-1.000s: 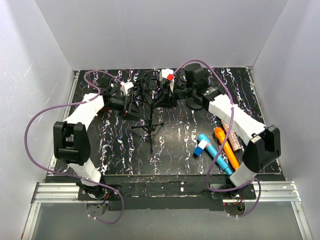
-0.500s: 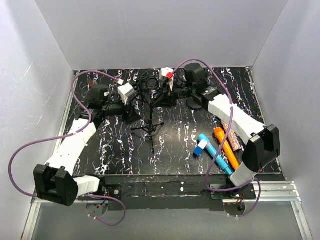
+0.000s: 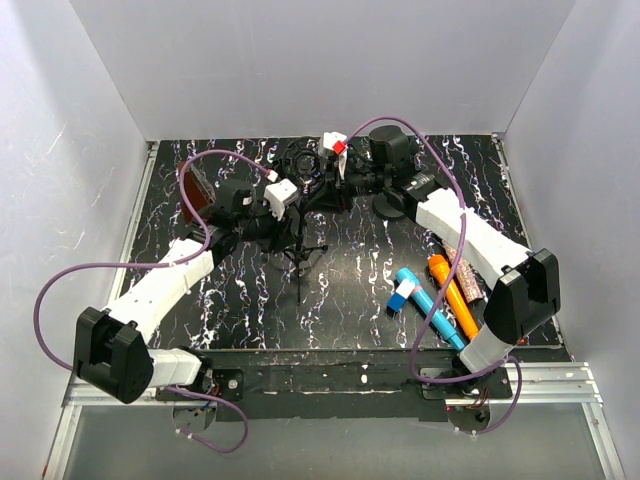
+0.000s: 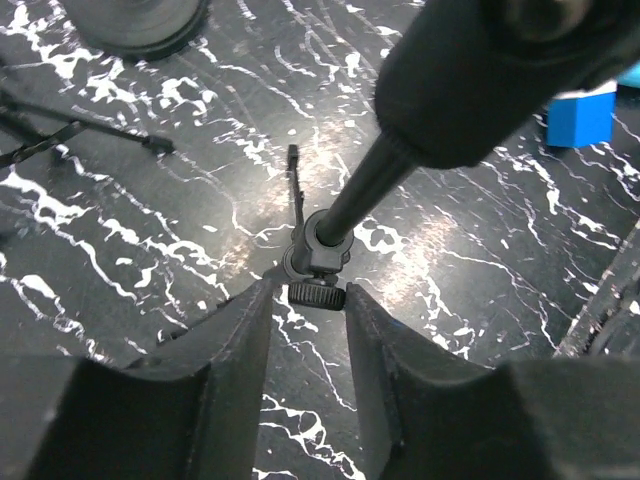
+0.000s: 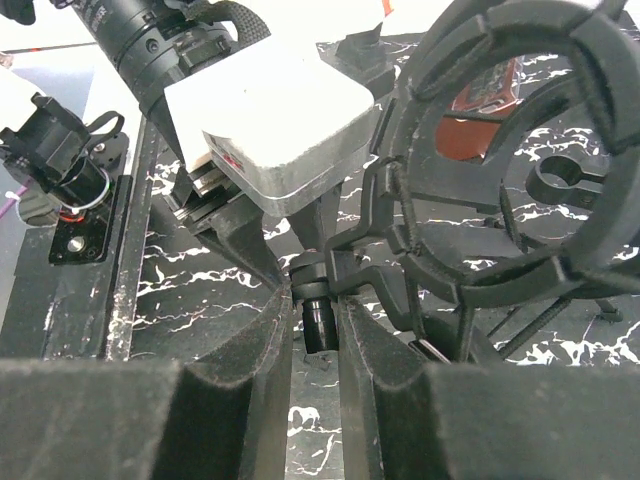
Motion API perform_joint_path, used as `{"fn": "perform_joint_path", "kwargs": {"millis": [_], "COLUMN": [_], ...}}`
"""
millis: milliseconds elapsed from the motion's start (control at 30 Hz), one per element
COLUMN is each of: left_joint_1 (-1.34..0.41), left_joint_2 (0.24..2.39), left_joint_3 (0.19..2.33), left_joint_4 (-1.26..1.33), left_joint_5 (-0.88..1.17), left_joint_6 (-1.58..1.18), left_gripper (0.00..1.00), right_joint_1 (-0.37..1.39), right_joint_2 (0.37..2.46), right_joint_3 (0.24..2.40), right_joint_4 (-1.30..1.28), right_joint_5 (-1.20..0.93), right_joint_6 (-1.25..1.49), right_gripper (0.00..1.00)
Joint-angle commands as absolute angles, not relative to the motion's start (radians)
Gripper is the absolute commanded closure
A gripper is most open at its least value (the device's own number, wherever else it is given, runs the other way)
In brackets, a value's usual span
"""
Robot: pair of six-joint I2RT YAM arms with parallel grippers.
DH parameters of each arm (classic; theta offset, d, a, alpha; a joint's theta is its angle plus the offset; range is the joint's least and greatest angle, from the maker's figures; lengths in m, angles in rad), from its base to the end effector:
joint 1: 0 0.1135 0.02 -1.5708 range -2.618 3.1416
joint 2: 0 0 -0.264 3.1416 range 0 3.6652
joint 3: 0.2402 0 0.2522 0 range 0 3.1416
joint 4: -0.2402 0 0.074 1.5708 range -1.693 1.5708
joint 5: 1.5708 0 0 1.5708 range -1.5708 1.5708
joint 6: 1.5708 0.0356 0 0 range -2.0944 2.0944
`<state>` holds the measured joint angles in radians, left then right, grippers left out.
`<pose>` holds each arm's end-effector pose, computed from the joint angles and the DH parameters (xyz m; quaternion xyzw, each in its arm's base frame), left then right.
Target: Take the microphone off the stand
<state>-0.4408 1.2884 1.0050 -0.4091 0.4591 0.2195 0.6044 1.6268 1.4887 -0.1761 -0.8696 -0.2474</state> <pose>0.2464 -0.1337 0.2885 0.3773 0.8024 -0.2504 0.3887 0.2955 0.2371 0.3728 -0.5286 0.5659 0.4300 0.4641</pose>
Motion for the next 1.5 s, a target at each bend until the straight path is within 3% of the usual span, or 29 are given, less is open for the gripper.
{"fn": "perform_joint_path", "kwargs": {"millis": [0,167,267,300,733,900,1033,1133,1233,1400,1467], "left_joint_1": [-0.439,-0.437,-0.417,-0.410,-0.195,-0.183,-0.181,-0.161,-0.153,-0.146,-0.144], "left_joint_2": [1.285,1.302,1.316,1.324,1.546,1.525,1.569,1.629,1.637,1.618,1.611], "left_joint_3": [0.989,0.986,1.008,1.014,1.180,1.170,1.222,1.238,1.255,1.322,1.345], "left_joint_4": [-0.370,-0.367,-0.371,-0.371,-0.440,-0.437,-0.609,-0.631,-0.614,-0.661,-0.676], "left_joint_5": [0.333,0.369,0.478,0.512,1.047,1.095,1.150,1.247,1.229,1.094,1.039], "left_joint_6": [0.169,0.132,0.083,0.063,-0.411,-0.466,-0.460,-0.541,-0.545,-0.413,-0.371], "left_gripper": [0.69,0.82,0.99,1.00,1.00,1.00,1.00,0.87,0.61,0.27,0.23], "right_joint_1": [0.601,0.601,0.601,0.601,0.603,0.603,0.603,0.603,0.603,0.603,0.603], "right_joint_2": [1.629,1.629,1.632,1.632,1.638,1.637,1.638,1.641,1.643,1.638,1.634], "right_joint_3": [1.522,1.519,1.519,1.520,1.522,1.517,1.520,1.528,1.532,1.532,1.523], "right_joint_4": [-0.132,-0.133,-0.135,-0.135,-0.138,-0.141,-0.144,-0.141,-0.130,-0.118,-0.103], "right_joint_5": [-0.856,-0.853,-0.856,-0.857,-0.859,-0.862,-0.858,-0.854,-0.844,-0.825,-0.808], "right_joint_6": [-0.225,-0.227,-0.229,-0.229,-0.235,-0.232,-0.226,-0.218,-0.210,-0.209,-0.213], "right_gripper": [0.99,0.99,0.99,0.99,0.99,0.99,0.99,0.99,0.99,0.99,0.99]}}
